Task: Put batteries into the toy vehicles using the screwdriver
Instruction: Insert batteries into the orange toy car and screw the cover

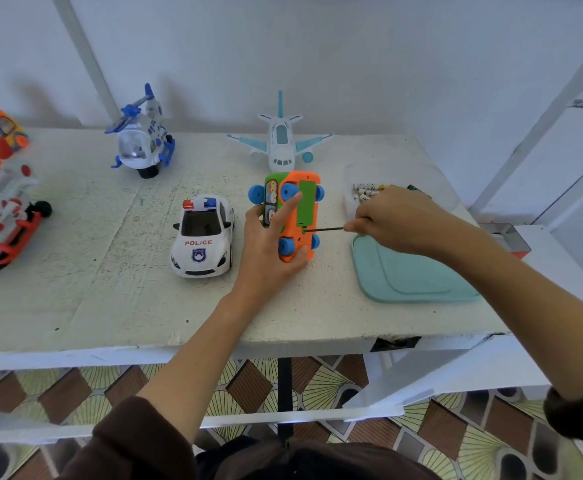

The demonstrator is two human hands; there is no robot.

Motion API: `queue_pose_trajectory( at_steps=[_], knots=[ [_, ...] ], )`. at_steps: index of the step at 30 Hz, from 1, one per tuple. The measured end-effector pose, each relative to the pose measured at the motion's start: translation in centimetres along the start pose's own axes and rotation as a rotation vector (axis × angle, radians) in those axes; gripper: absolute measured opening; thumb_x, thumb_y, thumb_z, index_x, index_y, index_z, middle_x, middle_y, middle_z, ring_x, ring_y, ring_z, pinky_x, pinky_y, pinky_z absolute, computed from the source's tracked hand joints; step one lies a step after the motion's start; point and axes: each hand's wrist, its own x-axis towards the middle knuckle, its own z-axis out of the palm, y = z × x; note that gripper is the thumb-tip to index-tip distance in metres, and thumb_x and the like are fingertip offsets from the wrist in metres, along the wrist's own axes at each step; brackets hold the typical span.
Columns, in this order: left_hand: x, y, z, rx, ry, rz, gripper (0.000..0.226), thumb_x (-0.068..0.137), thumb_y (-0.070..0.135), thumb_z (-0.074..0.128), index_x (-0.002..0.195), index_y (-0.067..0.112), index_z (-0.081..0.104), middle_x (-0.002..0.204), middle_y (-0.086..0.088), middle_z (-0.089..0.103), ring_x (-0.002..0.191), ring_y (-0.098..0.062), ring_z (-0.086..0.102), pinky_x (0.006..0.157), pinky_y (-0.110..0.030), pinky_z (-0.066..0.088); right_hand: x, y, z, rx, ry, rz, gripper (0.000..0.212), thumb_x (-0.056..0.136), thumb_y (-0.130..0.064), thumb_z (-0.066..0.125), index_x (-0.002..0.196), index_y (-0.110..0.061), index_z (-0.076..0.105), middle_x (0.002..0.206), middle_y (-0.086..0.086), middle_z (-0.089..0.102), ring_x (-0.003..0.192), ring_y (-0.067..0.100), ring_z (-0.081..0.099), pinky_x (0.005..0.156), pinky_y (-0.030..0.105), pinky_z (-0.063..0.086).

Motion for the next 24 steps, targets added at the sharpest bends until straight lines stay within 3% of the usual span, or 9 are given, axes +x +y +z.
queue_pose_trajectory(
  at_steps=[5, 8, 11, 13, 15, 18, 21, 24],
  knots=[
    [-0.1, -0.3, 0.0, -0.055, -0.012, -0.018, 0.070, 0.074, 0.039, 0.055, 0.137, 0.045, 0.026, 0.130, -0.003, 0.021, 0.121, -0.026, 0.043, 0.098, -0.043, 0.050, -0.6, -0.3, 0.0, 0.242, -0.013, -0.031, 0.034, 0.076, -0.042, 0.070, 0.081, -0.014, 0.050, 0.073, -0.005, 0.049, 0.068, 0.014, 0.052, 0.069, 0.026, 0.044],
    [0.0, -0.2, 0.0, -0.064, -0.004, -0.017, 0.070, 0.073, 0.040, 0.054, 0.137, 0.044, 0.026, 0.129, -0.003, 0.021, 0.119, -0.023, 0.042, 0.098, -0.039, 0.050, -0.6, -0.4, 0.0, 0.227, -0.054, 0.008, 0.028, 0.085, -0.038, 0.061, 0.081, -0.012, 0.051, 0.073, -0.001, 0.054, 0.052, 0.010, 0.055, 0.057, 0.025, 0.046],
    [0.0, -0.2, 0.0, -0.077, 0.009, -0.018, 0.069, 0.073, 0.039, 0.054, 0.136, 0.046, 0.026, 0.127, -0.004, 0.022, 0.118, -0.020, 0.042, 0.098, -0.035, 0.049, -0.6, -0.4, 0.4, 0.102, -0.017, -0.003, 0.030, 0.091, -0.043, 0.047, 0.079, -0.016, 0.051, 0.080, 0.003, 0.061, 0.070, 0.015, 0.052, 0.061, 0.028, 0.041],
    [0.1, -0.3, 0.0, -0.073, 0.013, -0.009, 0.069, 0.073, 0.039, 0.054, 0.136, 0.046, 0.025, 0.126, -0.004, 0.022, 0.117, -0.016, 0.041, 0.097, -0.030, 0.047, -0.5, -0.3, 0.7, 0.050, 0.002, 0.003, 0.037, 0.094, -0.045, 0.039, 0.083, -0.013, 0.056, 0.081, 0.003, 0.063, 0.072, 0.016, 0.051, 0.054, 0.025, 0.034],
    [0.1, -0.4, 0.1, -0.067, 0.012, -0.004, 0.070, 0.073, 0.040, 0.054, 0.137, 0.045, 0.026, 0.126, -0.003, 0.022, 0.115, -0.010, 0.040, 0.097, -0.023, 0.044, -0.6, -0.3, 0.8, 0.010, -0.008, 0.021, 0.045, 0.096, -0.045, 0.031, 0.090, -0.012, 0.061, 0.076, 0.000, 0.061, 0.072, 0.016, 0.053, 0.052, 0.024, 0.031],
    [0.1, -0.4, 0.1, -0.082, 0.003, -0.005, 0.070, 0.073, 0.039, 0.054, 0.136, 0.045, 0.026, 0.127, -0.004, 0.022, 0.117, -0.014, 0.041, 0.098, -0.029, 0.046, -0.7, -0.5, 0.8, 0.059, -0.048, 0.055, 0.048, 0.096, -0.045, 0.027, 0.091, -0.015, 0.065, 0.064, -0.008, 0.051, 0.072, 0.015, 0.055, 0.051, 0.022, 0.030],
    [0.1, -0.4, -0.1, -0.102, 0.006, 0.008, 0.069, 0.073, 0.039, 0.055, 0.136, 0.045, 0.026, 0.126, -0.003, 0.022, 0.116, 0.007, 0.037, 0.095, -0.016, 0.044, -0.9, -0.6, 0.8, 0.103, -0.051, 0.073, 0.047, 0.096, -0.045, 0.028, 0.092, -0.016, 0.065, 0.063, -0.011, 0.046, 0.073, 0.014, 0.052, 0.057, 0.026, 0.031],
    [0.1, -0.4, -0.1, -0.137, 0.016, 0.000, 0.070, 0.073, 0.038, 0.056, 0.136, 0.045, 0.027, 0.126, -0.005, 0.023, 0.114, 0.018, 0.035, 0.090, -0.003, 0.040, -1.2, -0.4, 0.9, 0.139, -0.024, 0.069, 0.044, 0.096, -0.044, 0.032, 0.091, -0.013, 0.063, 0.067, -0.008, 0.050, 0.069, 0.012, 0.049, 0.052, 0.022, 0.028]
  ],
)
